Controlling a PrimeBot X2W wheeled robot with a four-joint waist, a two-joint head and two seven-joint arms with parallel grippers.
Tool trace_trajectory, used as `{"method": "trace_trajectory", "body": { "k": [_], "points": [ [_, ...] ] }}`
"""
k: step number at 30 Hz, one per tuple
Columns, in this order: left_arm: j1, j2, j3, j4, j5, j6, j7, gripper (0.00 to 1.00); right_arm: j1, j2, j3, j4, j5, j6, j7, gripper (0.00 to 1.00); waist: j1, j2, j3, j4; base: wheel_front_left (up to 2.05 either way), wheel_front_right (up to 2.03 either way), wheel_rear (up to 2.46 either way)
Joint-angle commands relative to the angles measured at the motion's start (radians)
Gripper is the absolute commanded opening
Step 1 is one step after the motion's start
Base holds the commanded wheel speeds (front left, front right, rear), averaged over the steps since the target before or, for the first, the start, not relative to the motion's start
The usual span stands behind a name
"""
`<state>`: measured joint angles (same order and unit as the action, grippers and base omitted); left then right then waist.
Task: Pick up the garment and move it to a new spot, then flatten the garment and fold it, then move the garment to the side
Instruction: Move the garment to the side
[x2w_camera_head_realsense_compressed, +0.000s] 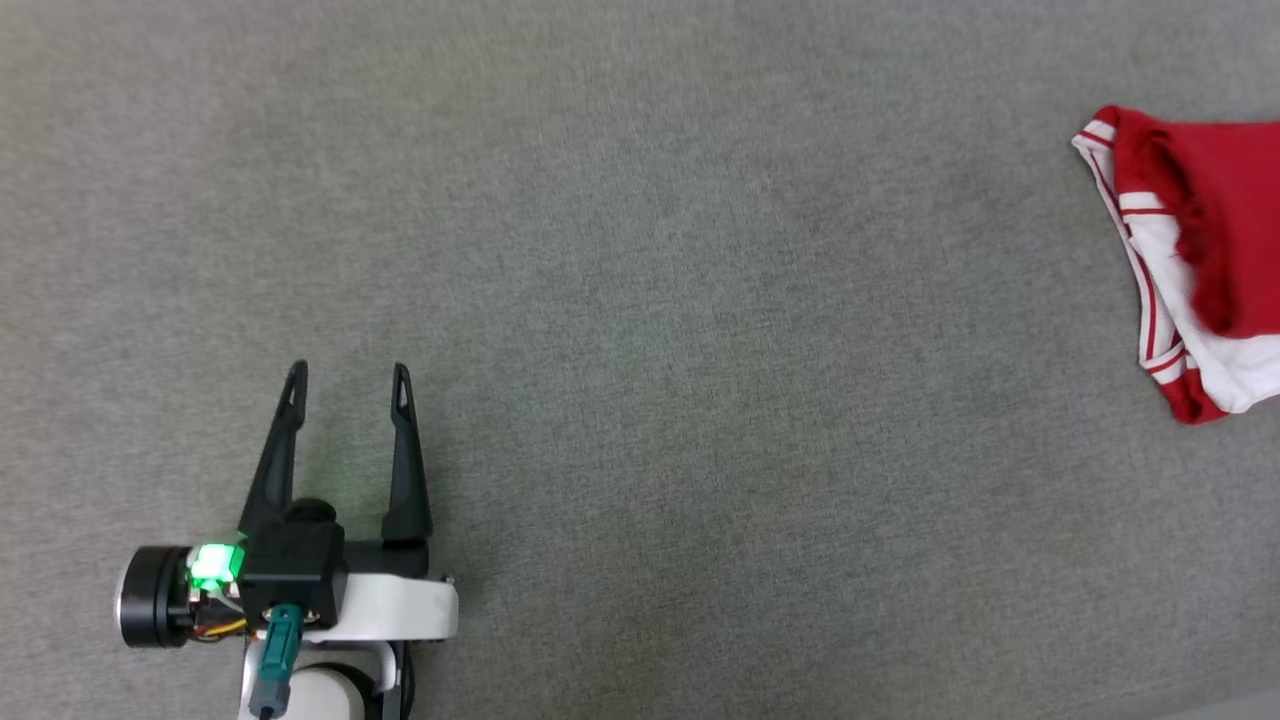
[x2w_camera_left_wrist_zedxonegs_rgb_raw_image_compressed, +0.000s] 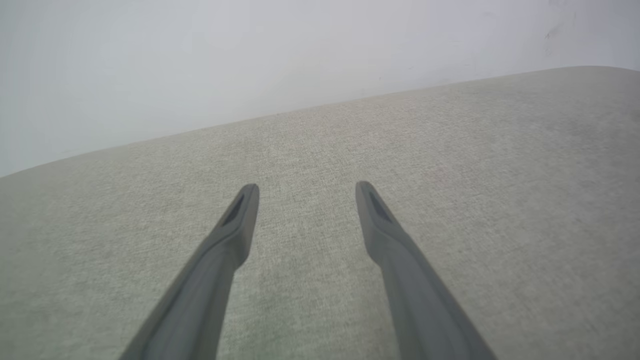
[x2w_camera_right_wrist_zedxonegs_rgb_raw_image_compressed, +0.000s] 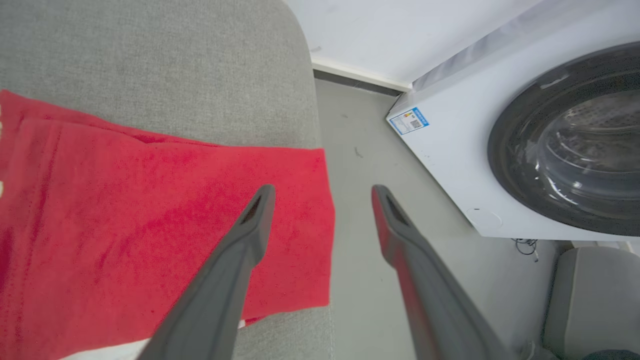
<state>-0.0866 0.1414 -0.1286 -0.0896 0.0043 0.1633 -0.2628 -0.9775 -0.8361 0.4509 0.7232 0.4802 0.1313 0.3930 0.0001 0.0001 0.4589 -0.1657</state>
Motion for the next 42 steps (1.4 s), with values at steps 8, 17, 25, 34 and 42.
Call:
{"method": "trace_trajectory", "body": {
  "k": [8, 17, 25, 34, 42],
  "points": [
    [0.081, -0.018, -0.013, 0.012, -0.015, 0.016, -0.002, 1.0, -0.03, 0.115, -0.104, 0.018, -0.208, -0.001, -0.44, 1.0, -0.0001, -0.0001, -0.143, 0.038, 0.0, 0.0, 0.0],
    [0.142, -0.041, -0.022, 0.03, -0.027, 0.017, -0.002, 1.0, 0.097, 0.311, -0.198, -0.139, -0.335, -0.001, -0.658, 1.0, -0.0001, -0.0001, -0.248, 0.09, 0.0, 0.0, 0.0],
    [0.178, -0.054, -0.023, 0.047, -0.031, 0.016, -0.002, 1.0, 0.349, 0.454, -0.239, -0.367, -0.316, -0.001, -0.657, 1.0, -0.0001, -0.0001, -0.319, 0.137, 0.0, 0.0, 0.0],
    [0.208, -0.063, -0.015, 0.072, -0.038, 0.003, -0.002, 1.0, 0.625, 0.569, -0.279, -0.495, -0.351, -0.001, -0.657, 1.0, -0.0001, -0.0001, -0.375, 0.169, 0.0, 0.0, 0.0],
    [0.238, -0.071, -0.008, 0.086, -0.04, -0.006, -0.003, 1.0, 0.851, 0.664, -0.377, -0.587, -0.365, -0.001, -0.657, 1.0, -0.0001, -0.0001, -0.415, 0.178, 0.0, 0.0, 0.0]
  ]
}}
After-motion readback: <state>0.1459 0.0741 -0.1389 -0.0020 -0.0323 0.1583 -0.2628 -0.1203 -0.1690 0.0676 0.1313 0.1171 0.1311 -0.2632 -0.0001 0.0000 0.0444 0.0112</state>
